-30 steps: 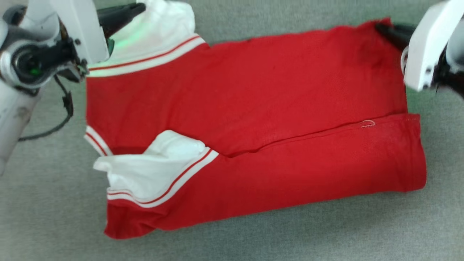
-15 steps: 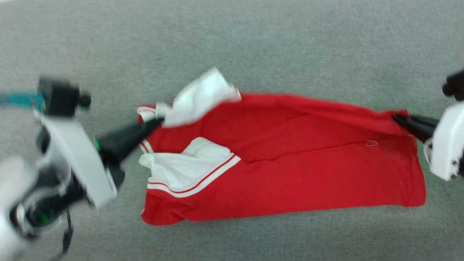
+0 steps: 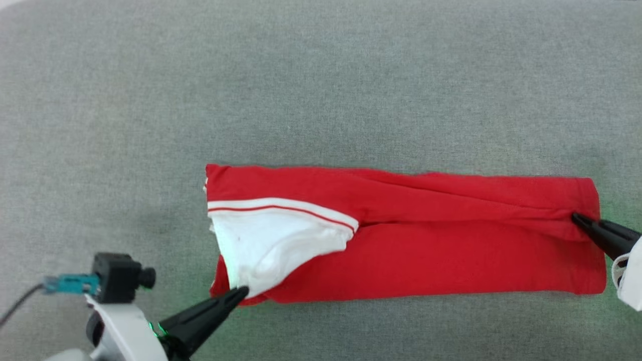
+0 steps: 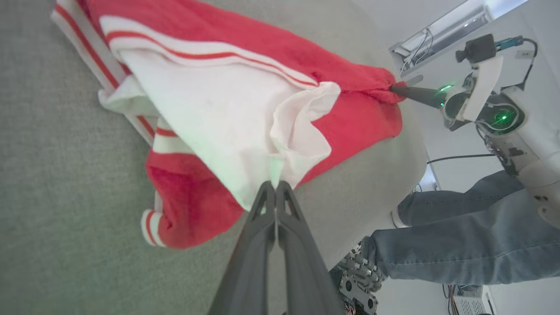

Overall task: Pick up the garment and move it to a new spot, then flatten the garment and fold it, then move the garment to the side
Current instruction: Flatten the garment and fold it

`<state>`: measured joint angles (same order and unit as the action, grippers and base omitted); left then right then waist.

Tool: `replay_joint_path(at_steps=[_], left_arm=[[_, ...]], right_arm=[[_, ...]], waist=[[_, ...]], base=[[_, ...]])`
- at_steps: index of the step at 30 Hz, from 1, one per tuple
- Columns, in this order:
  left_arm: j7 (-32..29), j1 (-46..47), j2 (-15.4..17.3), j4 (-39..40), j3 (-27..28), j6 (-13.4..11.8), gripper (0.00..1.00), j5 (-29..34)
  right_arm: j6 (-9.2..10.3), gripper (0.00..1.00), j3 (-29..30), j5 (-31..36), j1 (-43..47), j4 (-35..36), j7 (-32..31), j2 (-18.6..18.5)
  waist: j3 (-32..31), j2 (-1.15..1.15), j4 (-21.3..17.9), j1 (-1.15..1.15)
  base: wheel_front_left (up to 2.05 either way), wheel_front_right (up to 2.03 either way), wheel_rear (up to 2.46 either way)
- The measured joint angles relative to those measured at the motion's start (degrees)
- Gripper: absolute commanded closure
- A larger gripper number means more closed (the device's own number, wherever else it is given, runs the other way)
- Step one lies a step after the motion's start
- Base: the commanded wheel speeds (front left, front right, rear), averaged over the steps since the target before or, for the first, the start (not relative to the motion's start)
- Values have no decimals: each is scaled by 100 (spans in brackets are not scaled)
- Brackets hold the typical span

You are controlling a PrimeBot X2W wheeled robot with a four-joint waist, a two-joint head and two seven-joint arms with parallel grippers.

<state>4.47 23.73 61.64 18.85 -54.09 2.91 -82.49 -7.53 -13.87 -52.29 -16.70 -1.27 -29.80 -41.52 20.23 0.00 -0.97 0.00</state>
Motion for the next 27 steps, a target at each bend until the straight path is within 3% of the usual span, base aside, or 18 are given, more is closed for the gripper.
replay_joint_path(at_steps=[7,11,12,13,14,15,16,17,21,27], left_arm=[[-33,107,-656,-892,-208,-108,100,336],[-31,279,-1098,-1495,-272,49,100,411],[-30,322,-1169,-1617,-278,90,100,421],[2,364,-1229,-1720,-281,115,100,472],[40,412,-1289,-1817,-280,121,84,524],[98,446,-1347,-1898,-271,149,65,558],[185,457,-1404,-1953,-260,163,38,609],[332,459,-1455,-2000,-229,160,0,697],[855,436,-1623,-2078,27,33,0,854],[1044,-26,-1993,-1912,653,-123,0,1246]], right_arm=[[0,100,242,521,82,-364,67,572],[0,100,264,711,-64,-530,182,779],[0,79,260,735,-92,-549,216,816],[0,51,254,753,-125,-561,237,844],[0,0,254,760,-160,-565,266,868],[0,0,269,757,-183,-581,286,906],[0,0,289,723,-183,-589,278,950],[0,0,301,656,-183,-578,247,982],[0,0,439,476,-181,-506,146,958],[1,0,894,366,-89,-432,-60,779]], waist=[[144,0,2,0],[182,0,-24,0],[184,0,-35,0],[186,0,-44,0],[185,0,-52,0],[177,0,-58,0],[162,0,-63,0],[148,0,-68,0],[62,0,-80,0],[-74,0,49,0]], base=[[0,0,0],[0,0,0],[0,0,0],[0,0,0],[0,0,0],[0,0,0],[0,0,0],[0,0,0],[0,0,0],[0,0,0]])
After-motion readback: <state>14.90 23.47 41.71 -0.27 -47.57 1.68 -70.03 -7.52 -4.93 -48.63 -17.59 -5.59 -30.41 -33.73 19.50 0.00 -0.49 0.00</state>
